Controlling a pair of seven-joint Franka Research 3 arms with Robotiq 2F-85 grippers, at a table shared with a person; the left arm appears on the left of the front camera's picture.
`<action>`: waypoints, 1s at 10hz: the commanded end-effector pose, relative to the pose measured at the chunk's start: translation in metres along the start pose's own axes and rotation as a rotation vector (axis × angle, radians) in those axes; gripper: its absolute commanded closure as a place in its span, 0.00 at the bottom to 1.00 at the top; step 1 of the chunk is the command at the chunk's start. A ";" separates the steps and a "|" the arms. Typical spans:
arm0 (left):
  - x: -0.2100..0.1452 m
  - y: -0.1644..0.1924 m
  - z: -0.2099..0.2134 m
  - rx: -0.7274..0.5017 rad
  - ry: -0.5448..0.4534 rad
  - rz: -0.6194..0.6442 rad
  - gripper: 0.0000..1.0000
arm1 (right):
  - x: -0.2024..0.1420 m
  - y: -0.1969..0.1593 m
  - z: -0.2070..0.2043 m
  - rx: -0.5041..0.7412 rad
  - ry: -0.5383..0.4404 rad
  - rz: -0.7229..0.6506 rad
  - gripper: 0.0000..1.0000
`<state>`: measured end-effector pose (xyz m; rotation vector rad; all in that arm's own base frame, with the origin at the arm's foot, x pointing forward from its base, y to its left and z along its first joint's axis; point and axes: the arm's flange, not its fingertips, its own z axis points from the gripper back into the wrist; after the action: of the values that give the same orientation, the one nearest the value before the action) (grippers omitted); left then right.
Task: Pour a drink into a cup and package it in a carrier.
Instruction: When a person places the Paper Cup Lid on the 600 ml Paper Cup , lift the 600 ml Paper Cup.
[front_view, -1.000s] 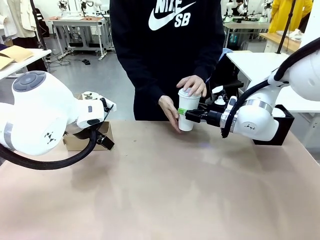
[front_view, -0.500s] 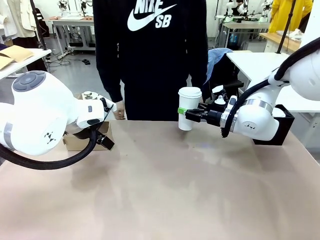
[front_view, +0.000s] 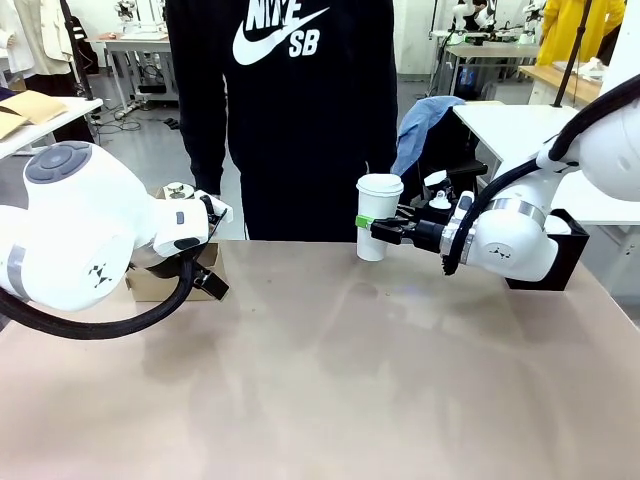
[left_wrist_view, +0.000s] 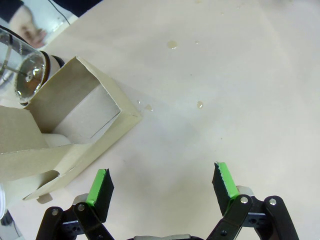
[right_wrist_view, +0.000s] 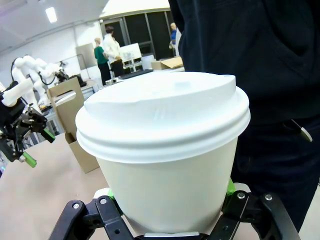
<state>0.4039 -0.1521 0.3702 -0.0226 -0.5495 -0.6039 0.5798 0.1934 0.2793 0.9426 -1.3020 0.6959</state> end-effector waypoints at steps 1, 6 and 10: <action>0.000 0.000 0.000 -0.001 -0.001 0.000 0.00 | 0.005 0.001 -0.003 -0.001 -0.008 0.003 0.19; 0.000 0.000 0.000 -0.001 -0.001 0.000 0.00 | 0.092 0.027 0.033 0.006 0.026 0.065 0.19; 0.000 0.000 0.000 -0.001 -0.001 0.000 0.00 | 0.206 0.082 0.085 0.067 0.040 0.106 0.19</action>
<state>0.4038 -0.1525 0.3706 -0.0226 -0.5505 -0.6050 0.5187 0.1505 0.4825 0.8947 -1.3432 0.8440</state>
